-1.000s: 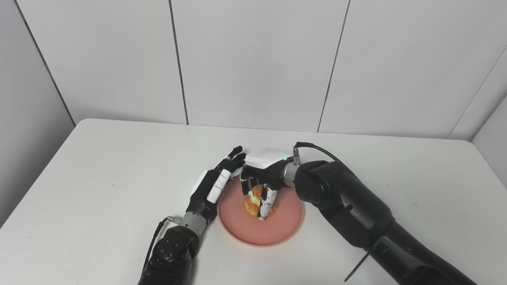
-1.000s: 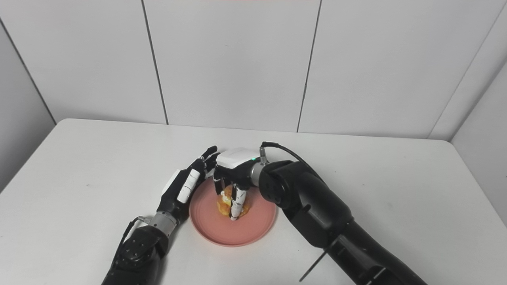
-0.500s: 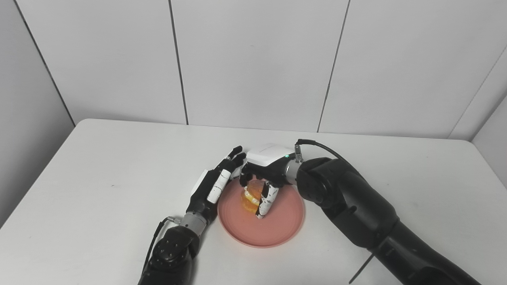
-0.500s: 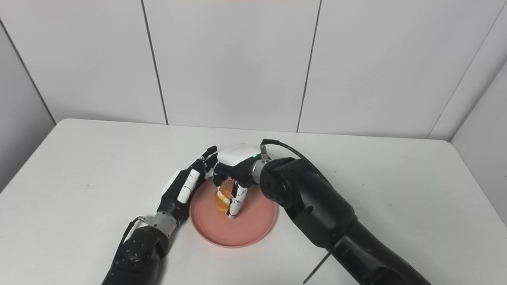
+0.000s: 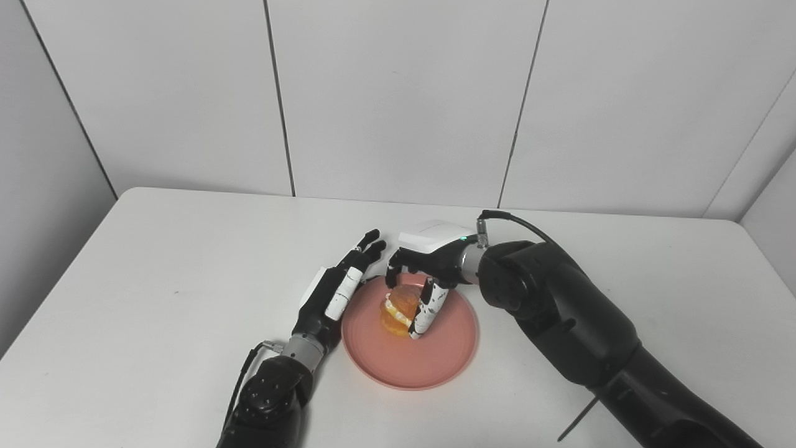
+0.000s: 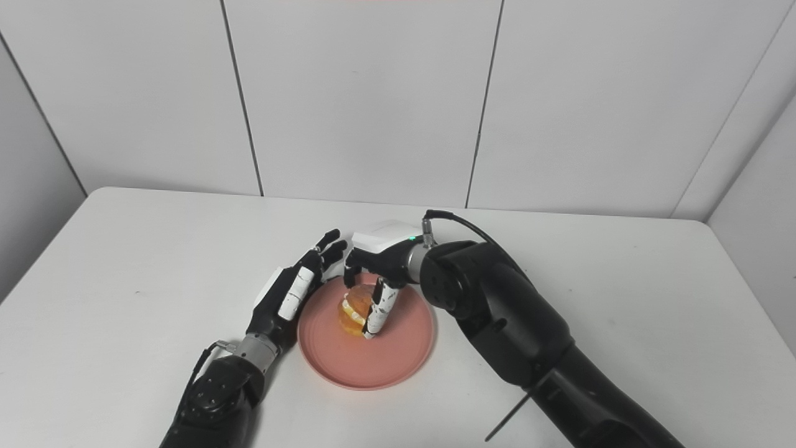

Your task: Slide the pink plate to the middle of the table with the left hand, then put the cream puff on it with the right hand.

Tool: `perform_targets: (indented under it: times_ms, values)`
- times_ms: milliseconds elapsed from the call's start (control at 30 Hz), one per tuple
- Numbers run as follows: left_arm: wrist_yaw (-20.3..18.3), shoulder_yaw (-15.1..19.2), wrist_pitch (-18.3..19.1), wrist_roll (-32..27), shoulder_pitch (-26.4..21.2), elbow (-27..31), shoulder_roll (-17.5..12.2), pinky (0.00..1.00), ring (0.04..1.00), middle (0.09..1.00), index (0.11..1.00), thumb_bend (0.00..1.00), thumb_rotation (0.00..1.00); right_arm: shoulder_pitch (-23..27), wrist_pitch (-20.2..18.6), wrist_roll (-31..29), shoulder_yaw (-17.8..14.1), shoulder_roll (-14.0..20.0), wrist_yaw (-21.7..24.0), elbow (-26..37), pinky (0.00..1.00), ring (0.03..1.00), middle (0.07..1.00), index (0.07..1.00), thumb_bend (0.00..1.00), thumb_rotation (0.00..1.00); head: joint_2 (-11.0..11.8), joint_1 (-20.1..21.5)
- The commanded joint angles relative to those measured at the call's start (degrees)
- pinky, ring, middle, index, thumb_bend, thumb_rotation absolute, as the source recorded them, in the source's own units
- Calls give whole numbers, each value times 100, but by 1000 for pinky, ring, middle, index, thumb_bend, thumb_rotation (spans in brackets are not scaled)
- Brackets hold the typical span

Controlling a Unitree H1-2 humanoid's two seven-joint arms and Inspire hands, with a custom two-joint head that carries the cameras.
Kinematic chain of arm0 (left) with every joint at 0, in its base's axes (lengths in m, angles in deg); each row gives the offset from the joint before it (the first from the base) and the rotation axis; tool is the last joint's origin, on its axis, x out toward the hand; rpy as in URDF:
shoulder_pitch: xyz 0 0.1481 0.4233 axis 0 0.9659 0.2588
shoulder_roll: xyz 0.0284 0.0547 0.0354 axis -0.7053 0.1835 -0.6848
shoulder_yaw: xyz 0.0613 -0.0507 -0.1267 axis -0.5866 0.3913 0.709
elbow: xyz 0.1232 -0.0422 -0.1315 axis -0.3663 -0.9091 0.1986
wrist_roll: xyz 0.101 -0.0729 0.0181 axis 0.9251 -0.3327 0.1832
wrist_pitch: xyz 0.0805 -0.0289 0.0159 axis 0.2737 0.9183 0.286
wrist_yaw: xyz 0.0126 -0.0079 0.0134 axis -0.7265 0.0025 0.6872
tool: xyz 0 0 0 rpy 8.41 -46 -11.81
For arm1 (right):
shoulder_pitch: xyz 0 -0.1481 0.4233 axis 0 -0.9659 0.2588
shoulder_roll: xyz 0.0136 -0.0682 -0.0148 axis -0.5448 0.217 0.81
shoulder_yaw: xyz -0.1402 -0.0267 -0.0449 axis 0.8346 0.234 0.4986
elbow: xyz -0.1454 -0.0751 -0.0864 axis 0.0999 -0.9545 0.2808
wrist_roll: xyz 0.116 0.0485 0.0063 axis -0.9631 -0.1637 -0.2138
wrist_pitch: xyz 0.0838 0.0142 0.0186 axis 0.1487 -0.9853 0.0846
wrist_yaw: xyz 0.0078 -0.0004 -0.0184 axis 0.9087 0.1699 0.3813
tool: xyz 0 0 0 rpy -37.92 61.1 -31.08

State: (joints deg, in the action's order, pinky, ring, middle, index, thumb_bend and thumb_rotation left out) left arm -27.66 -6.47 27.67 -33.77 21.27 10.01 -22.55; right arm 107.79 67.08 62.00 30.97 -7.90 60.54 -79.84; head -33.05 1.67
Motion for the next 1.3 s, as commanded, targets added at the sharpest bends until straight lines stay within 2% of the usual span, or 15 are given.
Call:
perform_targets:
  times_ms: [0, 100, 233, 400, 467, 533, 700, 767, 867, 933, 967, 1067, 1133, 1200, 1267]
  values:
    - [-103, -131, 217, 30, 234, -173, 102, 779, 972, 935, 917, 1000, 905, 167, -105, -79, -159, 81, -7, 303, 645, 784, 816, 670, 1000, 286, -10, -19]
    - [-97, -136, 239, 36, 241, -140, 102, 772, 966, 937, 922, 1000, 910, 77, -44, -248, -328, 153, -98, 505, 647, 782, 813, 666, 1000, 290, -16, -31]
    - [-96, -125, 229, 16, 229, -157, 114, 768, 953, 937, 922, 1000, 910, -202, 46, -578, -768, 308, -451, 852, 632, 759, 789, 672, 1000, 316, -1, -21]
    - [-88, -107, 164, 9, 210, -229, 122, 772, 934, 931, 914, 1000, 907, -521, 23, -1114, -1287, 399, -727, 1197, 663, 768, 804, 810, 1000, 342, 3, -39]
    - [-88, -87, 159, -13, 211, -245, 123, 777, 935, 933, 912, 1000, 903, -733, 168, -1518, -1630, 372, -1022, 1224, 741, 865, 888, 877, 1000, 419, 4, -15]
    - [-90, -73, 166, -34, 219, -238, 126, 777, 934, 934, 909, 1000, 897, -951, 529, -2002, -1963, 317, -1422, 1084, 768, 921, 927, 900, 1000, 489, 3, -17]
    - [-97, -60, 121, -47, 218, -260, 131, 779, 935, 940, 912, 1000, 901, -1331, 1086, -2655, -2345, 259, -2120, 656, 833, 916, 927, 915, 1000, 599, 3, -17]
    - [-103, -56, 113, -48, 206, -280, 126, 779, 936, 942, 914, 1000, 902, -1516, 1284, -3022, -2543, 140, -2400, 426, 866, 917, 923, 922, 1000, 616, -5, -17]
    - [-98, -57, 107, -47, 198, -294, 124, 776, 934, 942, 915, 1000, 905, -1787, 1305, -3520, -2915, -189, -2895, 179, 872, 917, 918, 936, 1000, 721, -1, -8]
    - [-94, -56, 102, -58, 195, -298, 126, 771, 930, 939, 913, 1000, 903, -1933, 1330, -3984, -3247, -508, -3226, 11, 852, 895, 898, 925, 970, 866, -5, -8]
    - [-92, -57, 103, -63, 195, -297, 128, 774, 931, 939, 913, 1000, 900, -1986, 1370, -4224, -3397, -652, -3343, -72, 876, 897, 902, 927, 916, 916, -5, -8]
    - [-75, -59, 109, -52, 200, -280, 133, 783, 932, 940, 914, 1000, 898, -2079, 1253, -5327, -4093, -1284, -3707, -358, 904, 898, 894, 920, 915, 930, -13, -14]
    - [-63, -67, 101, -34, 209, -256, 136, 794, 932, 940, 918, 1000, 901, -2091, 1094, -5928, -4497, -1636, -3926, -464, 950, 935, 926, 946, 909, 976, -17, -15]
    - [0, -61, 42, 8, 227, -240, 153, 819, 937, 939, 925, 1000, 900, -2131, 1184, -6190, -4677, -1838, -4100, -625, 980, 964, 953, 968, 908, 990, -19, -19]
    - [136, -9, -50, 35, 251, -241, 211, 917, 961, 947, 944, 1000, 889, -2197, 1409, -6203, -4676, -1911, -4209, -830, 996, 993, 983, 989, 887, 998, -25, -24]
